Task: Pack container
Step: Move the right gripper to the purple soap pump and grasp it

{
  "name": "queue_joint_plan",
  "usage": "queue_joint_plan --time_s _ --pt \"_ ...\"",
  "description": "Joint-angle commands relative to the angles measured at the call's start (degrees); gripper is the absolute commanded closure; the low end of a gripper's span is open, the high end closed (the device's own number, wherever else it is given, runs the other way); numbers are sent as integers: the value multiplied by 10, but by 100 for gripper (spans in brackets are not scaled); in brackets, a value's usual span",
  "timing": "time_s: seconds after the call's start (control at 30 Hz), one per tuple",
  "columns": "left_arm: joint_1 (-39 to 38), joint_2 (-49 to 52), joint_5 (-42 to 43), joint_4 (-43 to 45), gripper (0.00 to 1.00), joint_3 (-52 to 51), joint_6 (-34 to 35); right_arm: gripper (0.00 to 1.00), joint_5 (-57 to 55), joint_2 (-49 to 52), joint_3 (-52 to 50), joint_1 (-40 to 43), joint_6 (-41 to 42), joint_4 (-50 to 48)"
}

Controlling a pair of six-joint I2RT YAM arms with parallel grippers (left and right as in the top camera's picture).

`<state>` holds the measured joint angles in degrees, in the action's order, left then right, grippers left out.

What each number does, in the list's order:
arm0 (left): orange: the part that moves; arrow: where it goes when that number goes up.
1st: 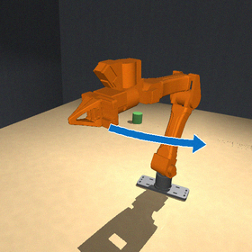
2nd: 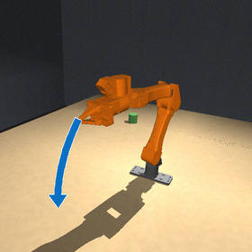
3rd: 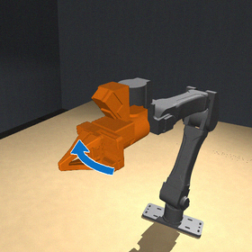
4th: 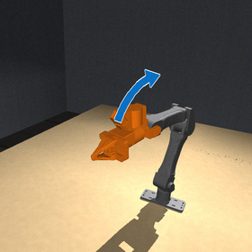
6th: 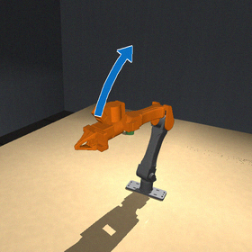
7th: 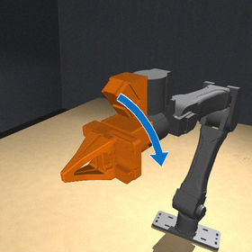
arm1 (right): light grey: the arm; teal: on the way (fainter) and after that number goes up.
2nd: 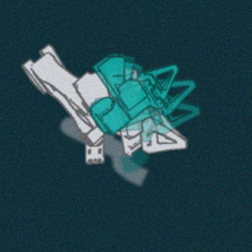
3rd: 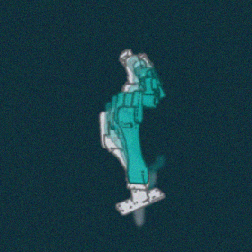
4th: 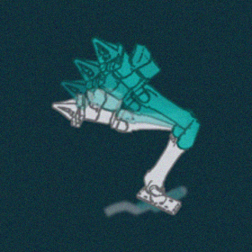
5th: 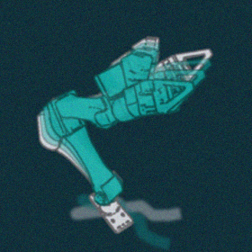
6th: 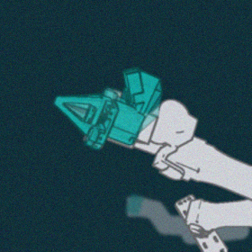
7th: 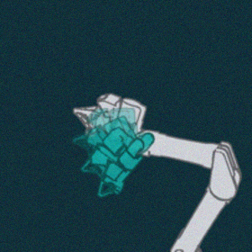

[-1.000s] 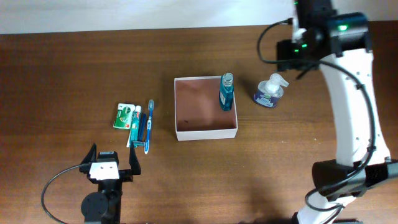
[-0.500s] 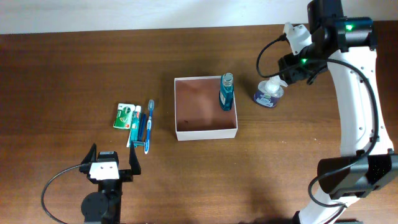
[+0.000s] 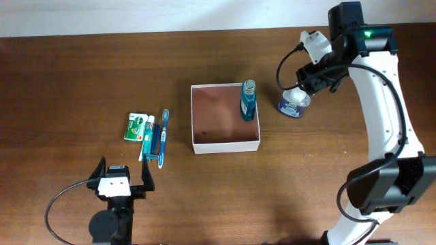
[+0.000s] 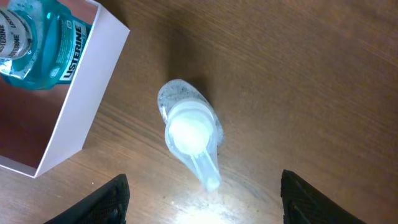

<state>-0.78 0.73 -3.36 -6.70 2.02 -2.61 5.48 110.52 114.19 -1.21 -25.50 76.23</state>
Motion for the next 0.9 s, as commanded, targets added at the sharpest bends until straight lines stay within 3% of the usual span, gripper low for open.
queue_joint_plan --time_s 0.0,0.13,0.37,0.6,0.67,0.73,0.87 --pt "-2 -3 6 0 1 -4 -9 28 19 11 -5 -4 -17 -2" --pt "-2 -3 6 0 1 -4 -9 23 18 25 -5 -10 -31 1" --pt "-2 -3 6 0 1 -4 -9 29 18 47 -5 -19 -43 -2" --pt "-2 -3 6 0 1 -4 -9 28 18 73 -5 -19 -47 -5" --pt "-2 -3 6 0 1 -4 -9 32 18 84 -5 -20 -47 -7" --pt "-2 -3 6 0 1 -4 -9 44 16 89 -5 -22 -47 -14" --pt "-2 -3 6 0 1 -4 -9 49 16 89 -5 -22 -47 -15"
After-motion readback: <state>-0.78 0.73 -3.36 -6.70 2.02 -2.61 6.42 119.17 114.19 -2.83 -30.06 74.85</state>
